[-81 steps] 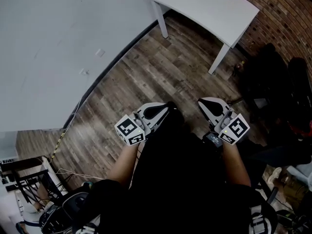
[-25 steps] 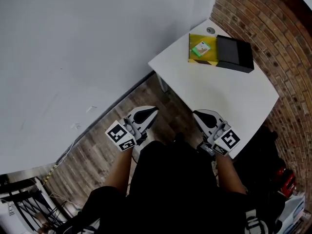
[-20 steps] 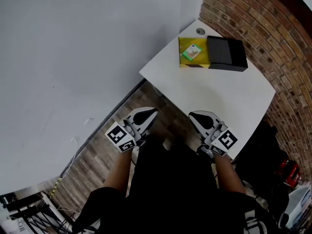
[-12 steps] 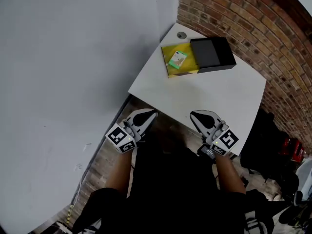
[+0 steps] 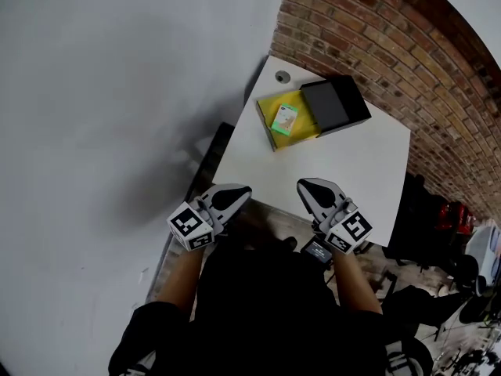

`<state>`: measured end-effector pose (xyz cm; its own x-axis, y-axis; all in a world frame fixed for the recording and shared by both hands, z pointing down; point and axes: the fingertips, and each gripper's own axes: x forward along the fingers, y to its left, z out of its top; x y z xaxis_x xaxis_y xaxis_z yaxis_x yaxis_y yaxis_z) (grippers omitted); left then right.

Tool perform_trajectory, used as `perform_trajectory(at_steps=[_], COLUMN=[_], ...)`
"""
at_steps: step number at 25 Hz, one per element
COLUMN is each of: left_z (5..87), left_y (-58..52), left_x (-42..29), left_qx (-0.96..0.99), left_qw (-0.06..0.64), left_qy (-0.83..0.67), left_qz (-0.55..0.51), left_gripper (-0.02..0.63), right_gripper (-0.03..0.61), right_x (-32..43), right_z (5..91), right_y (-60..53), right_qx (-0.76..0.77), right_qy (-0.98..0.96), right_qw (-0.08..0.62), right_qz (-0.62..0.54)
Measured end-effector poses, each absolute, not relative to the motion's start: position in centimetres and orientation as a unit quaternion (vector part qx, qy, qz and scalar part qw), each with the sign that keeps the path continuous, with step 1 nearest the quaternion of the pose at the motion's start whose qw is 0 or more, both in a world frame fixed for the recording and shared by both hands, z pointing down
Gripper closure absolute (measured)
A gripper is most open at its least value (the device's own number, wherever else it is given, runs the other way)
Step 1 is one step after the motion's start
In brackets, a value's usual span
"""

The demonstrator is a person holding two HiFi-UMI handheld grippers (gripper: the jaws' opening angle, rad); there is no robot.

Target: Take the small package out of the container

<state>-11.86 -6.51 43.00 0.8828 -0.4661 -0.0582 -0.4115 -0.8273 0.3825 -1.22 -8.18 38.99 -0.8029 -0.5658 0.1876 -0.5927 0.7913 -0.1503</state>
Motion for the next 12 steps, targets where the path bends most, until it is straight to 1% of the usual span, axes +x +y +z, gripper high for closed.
perform_trajectory(at_steps=[4,12], left_z=[43.5,44.5], left_y=[-7.6,-9.3], left_x=[-13.3,-14.5], left_qx=[0.961,0.967], left_qw=[0.188,0.191], left_qy=[-0.194,-0.162], left_qz=[-0.066,-0.054], left_gripper=[0.598,0.598], right_gripper=[0.572,0.571], right_x=[-3.0,-3.0], right_z=[39.2,40.6], right_y=[-9.5,-11.2], right_qx=[0.335,0.366], right_qy=[-0.935,-0.921], right_qw=[0.075,0.096], right_qz=[0.089,0.089])
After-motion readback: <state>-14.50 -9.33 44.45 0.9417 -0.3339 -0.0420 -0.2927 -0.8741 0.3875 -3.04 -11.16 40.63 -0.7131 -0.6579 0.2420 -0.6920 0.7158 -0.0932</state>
